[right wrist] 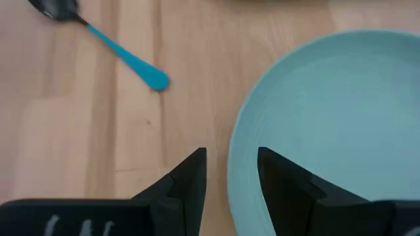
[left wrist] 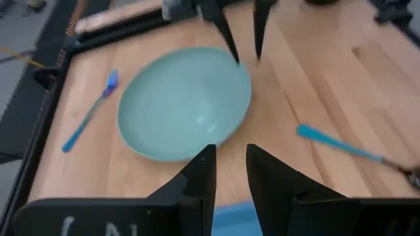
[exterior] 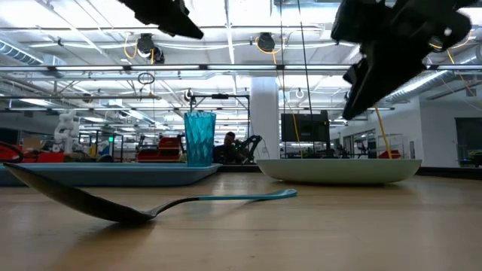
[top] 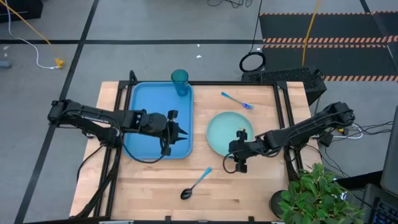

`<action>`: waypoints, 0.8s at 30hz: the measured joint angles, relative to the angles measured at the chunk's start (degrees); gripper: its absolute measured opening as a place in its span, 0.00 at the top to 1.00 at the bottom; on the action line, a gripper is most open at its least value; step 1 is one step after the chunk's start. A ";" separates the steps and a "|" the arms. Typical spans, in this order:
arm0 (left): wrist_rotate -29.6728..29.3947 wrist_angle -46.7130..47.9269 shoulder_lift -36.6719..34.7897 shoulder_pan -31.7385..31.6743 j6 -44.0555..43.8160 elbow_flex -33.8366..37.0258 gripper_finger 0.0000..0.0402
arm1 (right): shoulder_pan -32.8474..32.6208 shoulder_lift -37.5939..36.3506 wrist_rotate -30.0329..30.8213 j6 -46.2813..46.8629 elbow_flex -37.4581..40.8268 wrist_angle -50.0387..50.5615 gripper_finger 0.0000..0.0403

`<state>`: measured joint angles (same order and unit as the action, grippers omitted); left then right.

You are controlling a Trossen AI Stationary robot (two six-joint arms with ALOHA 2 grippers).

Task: Pick and place plate/cup/fork/spoon on tray
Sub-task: Put the green plate on the blue tray

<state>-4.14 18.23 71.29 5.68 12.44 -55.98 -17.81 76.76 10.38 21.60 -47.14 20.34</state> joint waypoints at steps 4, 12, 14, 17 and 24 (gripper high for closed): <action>-0.61 -2.32 -0.15 0.64 -3.22 0.11 0.78 | 0.20 3.43 0.02 -0.19 0.03 -1.18 0.67; -0.51 -2.26 -0.09 2.66 -4.32 0.17 0.78 | 0.16 9.23 0.05 -3.67 0.03 -5.09 0.54; -0.53 -2.30 -0.11 2.72 -4.43 0.17 0.78 | 0.16 9.82 0.06 -5.19 0.03 -5.51 0.52; -0.53 -2.32 -0.10 2.72 -4.41 0.17 0.78 | 0.21 10.37 0.24 -7.29 0.02 -5.01 0.53; -0.53 -3.21 -0.10 2.72 -3.75 0.17 0.78 | 0.77 10.28 0.02 -8.93 0.03 -4.66 0.65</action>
<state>-4.67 15.01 71.18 8.40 8.68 -55.81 -17.03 87.05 10.39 12.67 -47.11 15.68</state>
